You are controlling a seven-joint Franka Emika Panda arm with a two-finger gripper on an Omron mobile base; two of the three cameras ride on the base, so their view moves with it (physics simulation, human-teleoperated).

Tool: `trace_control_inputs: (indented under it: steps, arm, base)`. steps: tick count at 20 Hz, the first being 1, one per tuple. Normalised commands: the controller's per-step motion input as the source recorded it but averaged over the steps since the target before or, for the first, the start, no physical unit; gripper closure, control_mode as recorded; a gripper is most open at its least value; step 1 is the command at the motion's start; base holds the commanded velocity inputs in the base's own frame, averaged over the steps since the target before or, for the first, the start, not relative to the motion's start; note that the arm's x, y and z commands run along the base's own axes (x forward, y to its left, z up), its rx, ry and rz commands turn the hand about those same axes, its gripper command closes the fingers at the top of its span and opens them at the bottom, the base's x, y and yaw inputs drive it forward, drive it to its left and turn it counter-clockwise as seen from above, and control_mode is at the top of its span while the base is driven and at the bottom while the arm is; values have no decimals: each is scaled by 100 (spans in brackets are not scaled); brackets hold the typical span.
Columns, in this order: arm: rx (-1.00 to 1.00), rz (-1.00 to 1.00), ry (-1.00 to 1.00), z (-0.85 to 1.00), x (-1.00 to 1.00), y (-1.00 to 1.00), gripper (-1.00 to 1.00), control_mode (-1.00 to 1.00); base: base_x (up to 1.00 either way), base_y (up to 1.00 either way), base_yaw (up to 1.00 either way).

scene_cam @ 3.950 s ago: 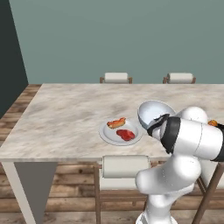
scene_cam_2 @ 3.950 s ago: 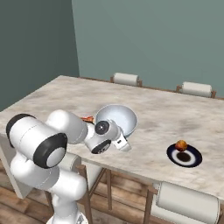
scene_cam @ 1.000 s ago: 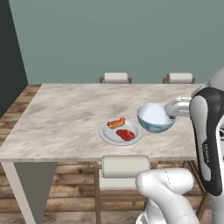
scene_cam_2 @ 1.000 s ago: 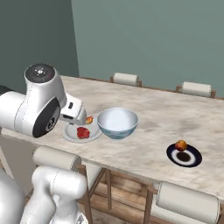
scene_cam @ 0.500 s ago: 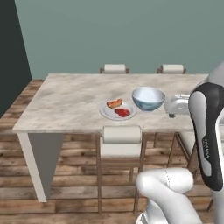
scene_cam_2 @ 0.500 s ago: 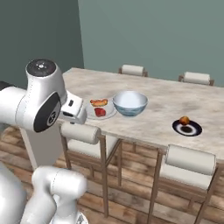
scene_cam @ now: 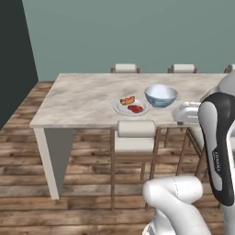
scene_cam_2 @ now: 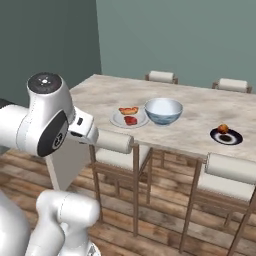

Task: Take the smaller bowl and place it next to the appetizer plate on the dining counter , and place the larger bowl next to the plate with cooked food.

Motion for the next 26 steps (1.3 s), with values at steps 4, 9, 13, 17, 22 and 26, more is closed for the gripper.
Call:
trace_control_inputs:
  steps: [4,9,13,17,22,26]
  arm:
    - [0,0,0,0,0,0,-100,100]
    - [0,0,0,0,0,0,-100,100]
    - [0,0,0,0,0,0,-100,100]
    - [0,0,0,0,0,0,-100,100]
    - [0,0,0,0,0,0,-100,100]
    - [0,0,0,0,0,0,-100,100]
  base:
    - [-25,72,0]
    - [-13,95,0]
    - [-7,100,0]
    - [-5,100,0]
    - [0,100,0]
    - [0,100,0]
